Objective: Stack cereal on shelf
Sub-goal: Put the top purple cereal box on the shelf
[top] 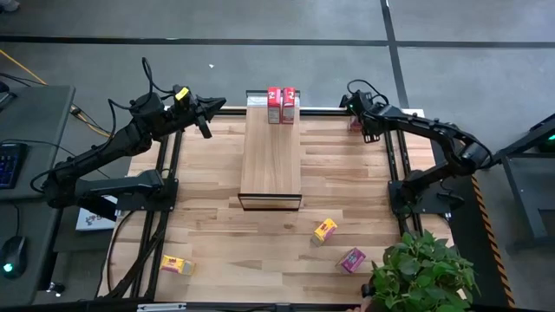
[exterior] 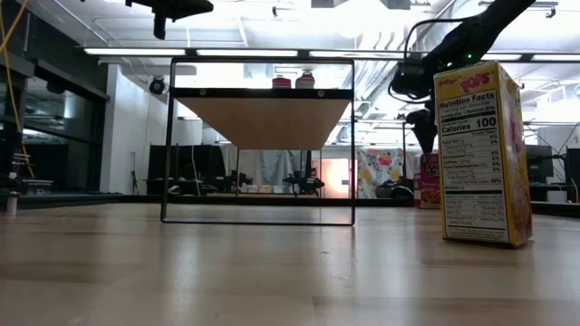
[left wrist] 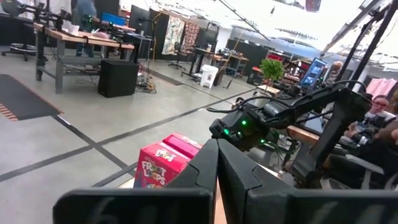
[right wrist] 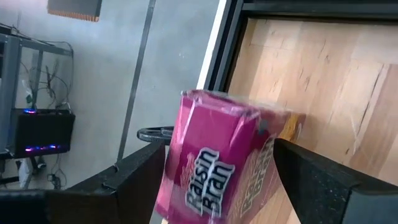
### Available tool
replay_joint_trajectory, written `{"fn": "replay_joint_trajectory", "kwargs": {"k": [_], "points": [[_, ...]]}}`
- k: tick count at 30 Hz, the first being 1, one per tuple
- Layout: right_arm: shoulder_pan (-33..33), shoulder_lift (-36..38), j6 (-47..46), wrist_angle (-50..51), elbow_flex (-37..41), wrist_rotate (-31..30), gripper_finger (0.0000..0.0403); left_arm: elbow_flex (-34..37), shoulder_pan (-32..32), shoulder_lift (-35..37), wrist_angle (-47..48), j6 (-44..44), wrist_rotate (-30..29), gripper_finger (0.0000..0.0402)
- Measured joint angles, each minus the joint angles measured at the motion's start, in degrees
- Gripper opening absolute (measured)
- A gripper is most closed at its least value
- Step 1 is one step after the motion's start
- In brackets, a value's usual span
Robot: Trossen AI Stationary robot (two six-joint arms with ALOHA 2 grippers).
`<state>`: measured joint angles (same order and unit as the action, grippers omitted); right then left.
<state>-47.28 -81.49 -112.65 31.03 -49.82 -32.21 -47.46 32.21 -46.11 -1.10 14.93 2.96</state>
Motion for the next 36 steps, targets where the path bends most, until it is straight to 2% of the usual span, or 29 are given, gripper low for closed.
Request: {"fn": "replay_joint_trajectory", "kwargs": {"k": [9, 21, 24, 31, 36], "points": [[-0.84, 0.00, 0.65, -0.02, -0.02, -0.61, 0.0251, 0.00, 0.01, 0.00, -0.01, -0.01, -0.72, 0.0000], [-0.73, 0.00, 3.84, -0.09, -0.04, 0.08, 0.0243, 0.00, 0.01, 0.00, 0.00, 0.01, -0.85, 0.0000], [-0.73, 0.02, 4.25, -0.15, -0.08, 0.18, 0.0222, 0.00, 0.01, 0.00, -0.01, 0.10, -0.85, 0.0000], [-0.62, 0.40, 5.02, -0.24, -0.14, 0.59, 0.0138, 0.00, 0.01, 0.00, 0.00, 1.02, -0.83, 0.0000], [-0.21, 1.49, 6.51, 0.02, -0.11, 0.56, 0.0117, 0.00, 0.00, 0.00, 0.00, 0.99, -0.83, 0.0000]]}}
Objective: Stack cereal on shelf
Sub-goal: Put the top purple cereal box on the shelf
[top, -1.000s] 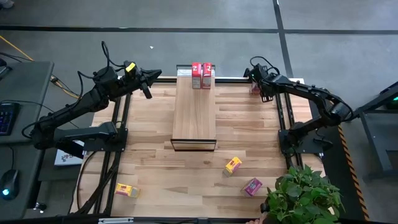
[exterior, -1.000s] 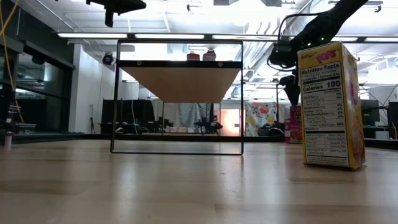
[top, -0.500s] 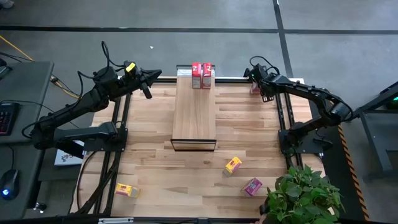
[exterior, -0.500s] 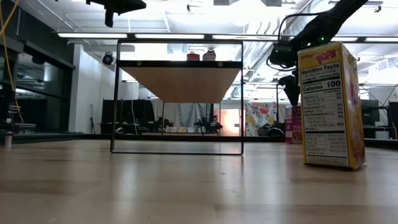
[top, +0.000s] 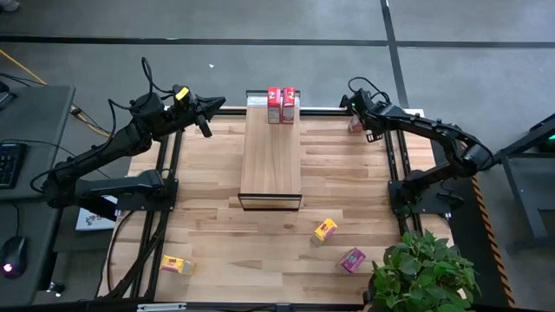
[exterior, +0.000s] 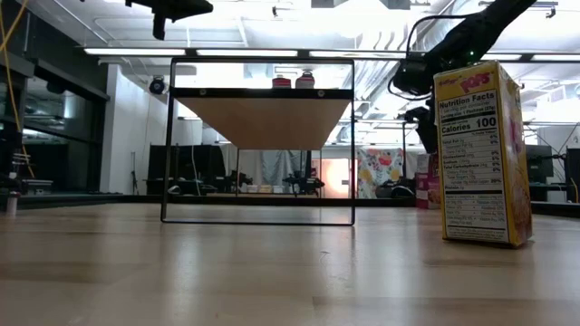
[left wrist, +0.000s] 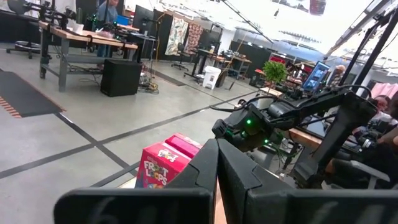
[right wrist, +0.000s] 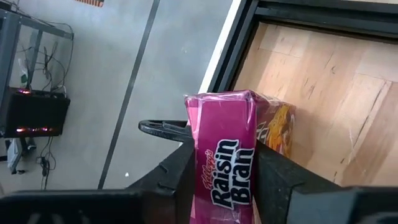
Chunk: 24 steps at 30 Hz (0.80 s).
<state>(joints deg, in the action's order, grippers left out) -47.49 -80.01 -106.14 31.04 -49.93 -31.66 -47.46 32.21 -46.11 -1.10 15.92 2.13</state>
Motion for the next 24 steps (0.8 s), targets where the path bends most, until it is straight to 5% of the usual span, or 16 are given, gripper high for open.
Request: {"fn": "replay_joint_trajectory", "kwargs": {"k": [10, 24], "points": [[2.34, 4.02, 6.64, 0.03, 0.07, -0.71, 0.0115, 0.00, 0.00, 0.00, 0.00, -0.02, 0.00, 0.0000], [16.07, 15.97, 32.01, -3.90, 0.09, 5.82, 0.0114, 0.00, 0.00, 0.00, 0.00, -0.02, 0.02, 0.0000]]}}
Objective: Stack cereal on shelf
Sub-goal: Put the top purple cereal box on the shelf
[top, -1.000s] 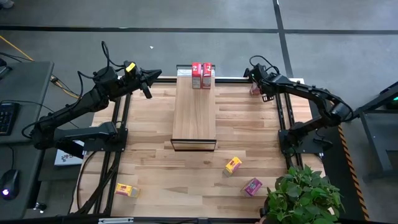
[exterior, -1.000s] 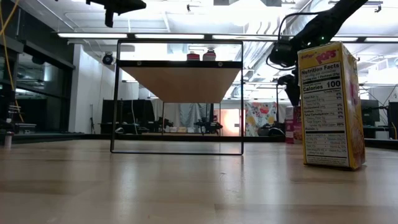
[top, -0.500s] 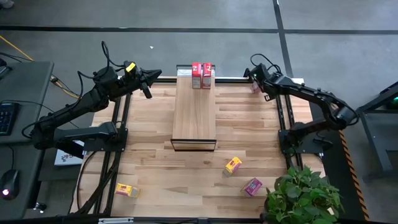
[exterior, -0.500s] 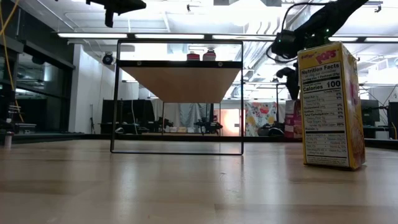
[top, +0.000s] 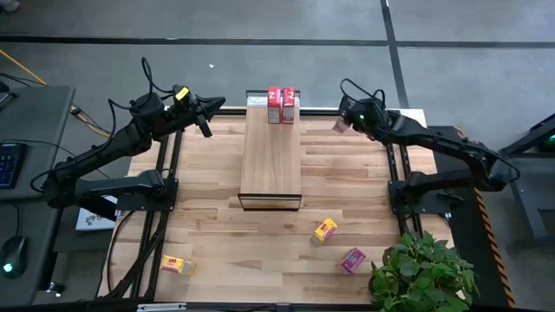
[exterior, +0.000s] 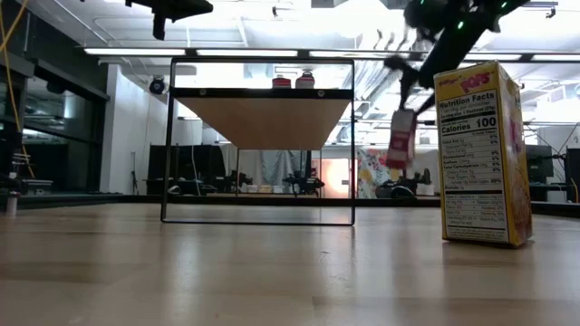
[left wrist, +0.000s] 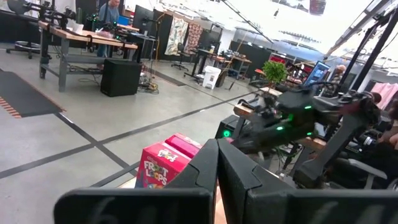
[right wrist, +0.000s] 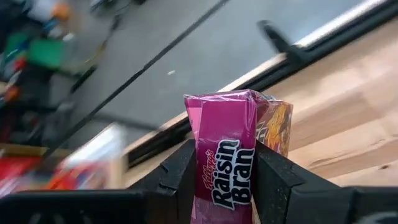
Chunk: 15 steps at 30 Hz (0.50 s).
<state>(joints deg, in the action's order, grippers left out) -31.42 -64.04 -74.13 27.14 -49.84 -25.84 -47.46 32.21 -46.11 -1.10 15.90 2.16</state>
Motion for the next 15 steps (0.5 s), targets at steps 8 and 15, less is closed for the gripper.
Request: {"fn": "replay_joint_trajectory", "kwargs": {"k": [8, 15], "points": [[10.56, 10.52, 10.20, -10.47, -0.01, 4.95, 0.0114, 0.00, 0.00, 0.00, -0.02, 0.00, 0.02, 0.0000], [18.44, 6.56, 16.08, -11.01, -9.51, 12.72, 0.0114, 0.00, 0.00, 0.00, -0.02, 2.99, 0.02, 0.0000]]}}
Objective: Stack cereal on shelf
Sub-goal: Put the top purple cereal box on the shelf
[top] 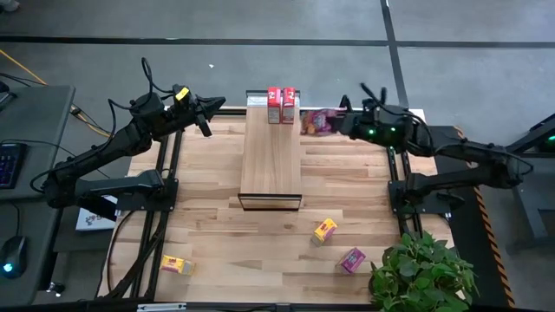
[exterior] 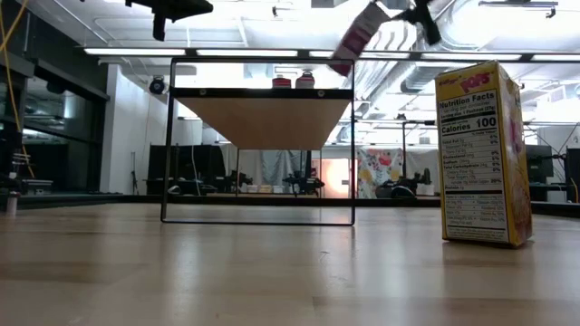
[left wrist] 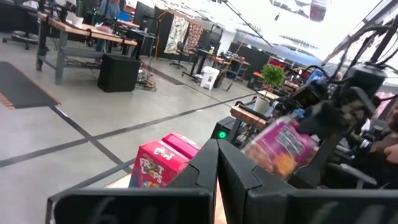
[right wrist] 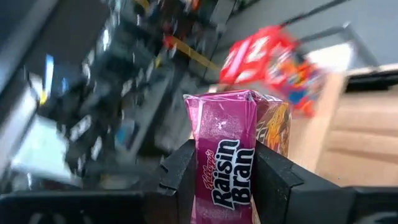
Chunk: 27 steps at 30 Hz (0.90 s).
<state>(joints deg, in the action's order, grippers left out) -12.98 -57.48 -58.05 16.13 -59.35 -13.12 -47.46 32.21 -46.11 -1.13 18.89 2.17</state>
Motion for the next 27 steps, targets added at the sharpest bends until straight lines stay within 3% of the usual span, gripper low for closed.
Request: {"fn": "replay_joint_trajectory", "kwargs": {"k": [9, 13, 19, 27], "points": [[4.05, -21.79, 2.51, 28.79, -28.62, -2.93, 0.0114, 0.00, 0.00, 0.00, -0.02, 1.99, 0.00, 0.0000], [4.03, -29.49, -0.19, 34.65, -37.07, -4.52, 0.0114, 0.00, 0.02, 0.00, -0.02, 1.97, 0.00, 0.0000], [3.98, -37.07, -6.00, 36.44, -43.09, -5.92, 0.0114, 0.00, 0.01, -0.01, -0.02, 1.95, 0.00, 0.0000], [3.89, -40.77, -13.96, 36.49, -43.17, -9.06, 0.0114, 0.00, 0.02, 0.00, 0.00, 1.95, 0.00, 0.0000]]}}
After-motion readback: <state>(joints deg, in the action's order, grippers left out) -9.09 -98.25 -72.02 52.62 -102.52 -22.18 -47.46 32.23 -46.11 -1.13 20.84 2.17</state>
